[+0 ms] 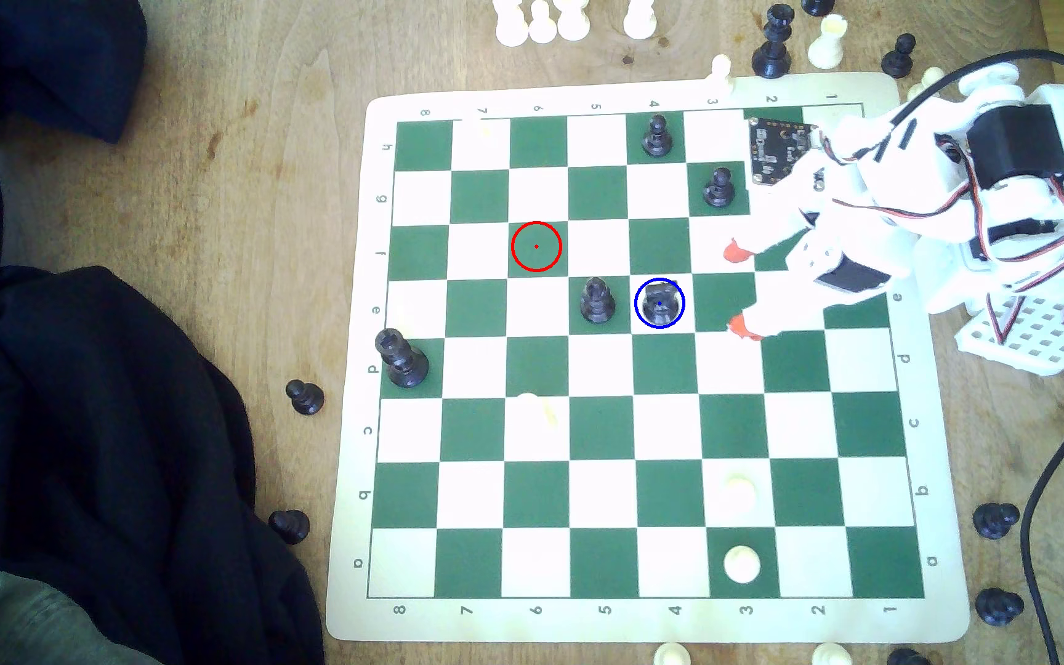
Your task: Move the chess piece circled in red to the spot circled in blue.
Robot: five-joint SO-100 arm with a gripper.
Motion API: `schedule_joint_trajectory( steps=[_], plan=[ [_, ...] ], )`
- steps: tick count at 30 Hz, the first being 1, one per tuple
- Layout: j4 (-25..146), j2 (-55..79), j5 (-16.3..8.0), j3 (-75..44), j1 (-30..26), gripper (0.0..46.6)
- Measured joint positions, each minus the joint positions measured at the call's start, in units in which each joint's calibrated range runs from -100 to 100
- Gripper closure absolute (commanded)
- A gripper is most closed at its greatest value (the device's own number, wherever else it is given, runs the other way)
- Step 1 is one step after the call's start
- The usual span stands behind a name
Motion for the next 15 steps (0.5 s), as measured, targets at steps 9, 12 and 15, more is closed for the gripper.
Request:
schedule_joint_trajectory(
  steps=[9,12,15],
  plan=[
    [1.35,-8.71,-0.05,5.78,0.00,32.5],
    [-3.43,-8.38,-0.05,8.68,0.07,43.8],
    [-11.31,-8.29,-1.17,12.29,0.07,46.4]
  ],
)
